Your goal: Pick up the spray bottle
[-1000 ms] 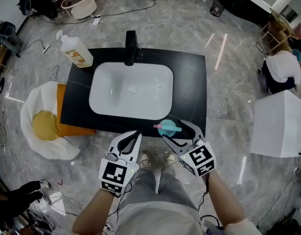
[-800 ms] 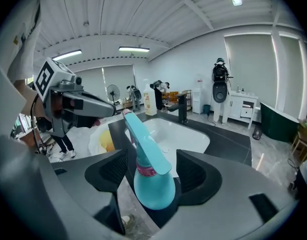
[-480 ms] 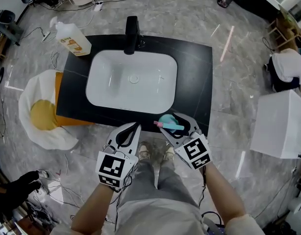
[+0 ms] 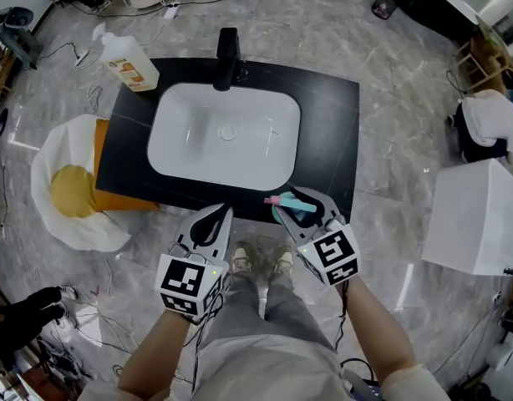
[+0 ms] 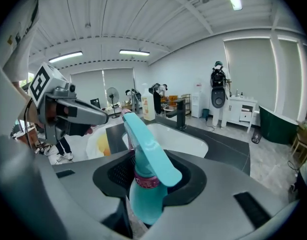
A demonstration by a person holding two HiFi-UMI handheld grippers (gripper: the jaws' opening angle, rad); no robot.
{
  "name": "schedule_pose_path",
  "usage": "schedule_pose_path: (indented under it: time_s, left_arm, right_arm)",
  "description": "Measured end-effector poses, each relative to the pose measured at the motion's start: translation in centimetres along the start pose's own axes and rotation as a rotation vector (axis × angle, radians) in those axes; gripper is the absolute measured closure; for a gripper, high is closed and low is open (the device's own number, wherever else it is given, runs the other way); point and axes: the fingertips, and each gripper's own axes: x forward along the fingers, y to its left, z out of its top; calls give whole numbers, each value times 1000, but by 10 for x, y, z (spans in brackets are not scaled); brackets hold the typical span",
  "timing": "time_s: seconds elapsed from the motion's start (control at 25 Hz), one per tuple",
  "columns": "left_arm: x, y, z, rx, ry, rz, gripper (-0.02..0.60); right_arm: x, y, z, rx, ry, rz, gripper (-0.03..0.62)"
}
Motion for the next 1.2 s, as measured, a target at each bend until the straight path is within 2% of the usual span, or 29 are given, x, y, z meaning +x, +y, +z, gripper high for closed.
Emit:
schedule_pose_path:
  time_s: [0.28, 0.48, 0.68, 0.84, 1.04, 1.2]
  left_arm:
    - [-17, 0, 44, 46, -86, 22, 565]
    - [-40, 0, 95, 89, -180, 40, 565]
    - [-68, -11, 149, 150, -278, 44, 565]
    - [-95, -24, 190, 220, -361, 40, 565]
    - [-129, -48, 226, 298, -452, 39, 565]
    - [-144, -63, 242, 274, -487, 23, 565]
  right_arm:
    - [-45, -7, 61, -11, -114, -35, 431]
    - [-85, -6, 118, -37, -193, -70, 431]
    - [-134, -5, 180, -63, -325, -104, 431]
    - [-174, 1, 219, -102, -409, -143, 431]
    - [-217, 13, 246, -83, -484, -128, 431]
    - [-234, 25, 254, -116, -511, -134, 431]
